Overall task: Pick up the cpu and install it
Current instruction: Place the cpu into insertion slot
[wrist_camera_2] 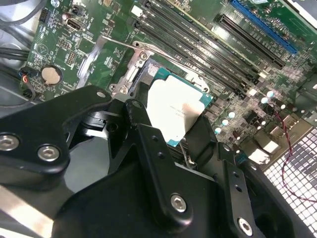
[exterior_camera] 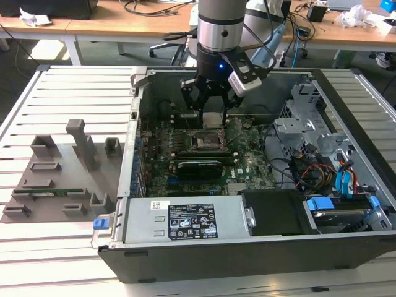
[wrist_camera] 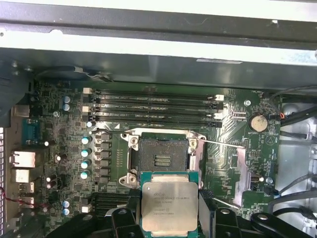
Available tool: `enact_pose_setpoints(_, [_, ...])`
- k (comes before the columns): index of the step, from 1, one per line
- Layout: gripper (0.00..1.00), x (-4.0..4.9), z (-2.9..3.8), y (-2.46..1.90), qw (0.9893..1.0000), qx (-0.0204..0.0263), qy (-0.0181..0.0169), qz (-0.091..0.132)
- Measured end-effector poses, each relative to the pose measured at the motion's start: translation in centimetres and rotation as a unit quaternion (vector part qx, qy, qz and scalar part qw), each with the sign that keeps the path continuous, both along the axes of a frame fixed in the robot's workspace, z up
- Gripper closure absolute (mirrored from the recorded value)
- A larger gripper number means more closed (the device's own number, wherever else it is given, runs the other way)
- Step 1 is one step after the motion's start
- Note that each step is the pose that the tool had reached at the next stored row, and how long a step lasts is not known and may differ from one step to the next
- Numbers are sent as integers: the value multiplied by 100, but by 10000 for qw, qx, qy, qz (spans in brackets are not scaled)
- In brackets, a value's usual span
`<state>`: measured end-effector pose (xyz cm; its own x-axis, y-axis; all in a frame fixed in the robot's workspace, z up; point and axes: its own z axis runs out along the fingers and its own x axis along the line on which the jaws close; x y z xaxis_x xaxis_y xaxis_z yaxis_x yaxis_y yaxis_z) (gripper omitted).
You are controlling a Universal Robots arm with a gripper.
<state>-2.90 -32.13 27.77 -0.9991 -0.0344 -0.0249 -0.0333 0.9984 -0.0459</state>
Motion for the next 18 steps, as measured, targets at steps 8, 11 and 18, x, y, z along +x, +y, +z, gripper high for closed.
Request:
enact_pose_setpoints(8, [45, -1, 0, 0, 9991, -26, 0, -432])
enact_pose_setpoints(11, [45, 0, -1, 0, 9968, -36, 1, -795])
enact_pose_setpoints(18, [45, 0, -3, 0, 9921, -40, 2, -1253])
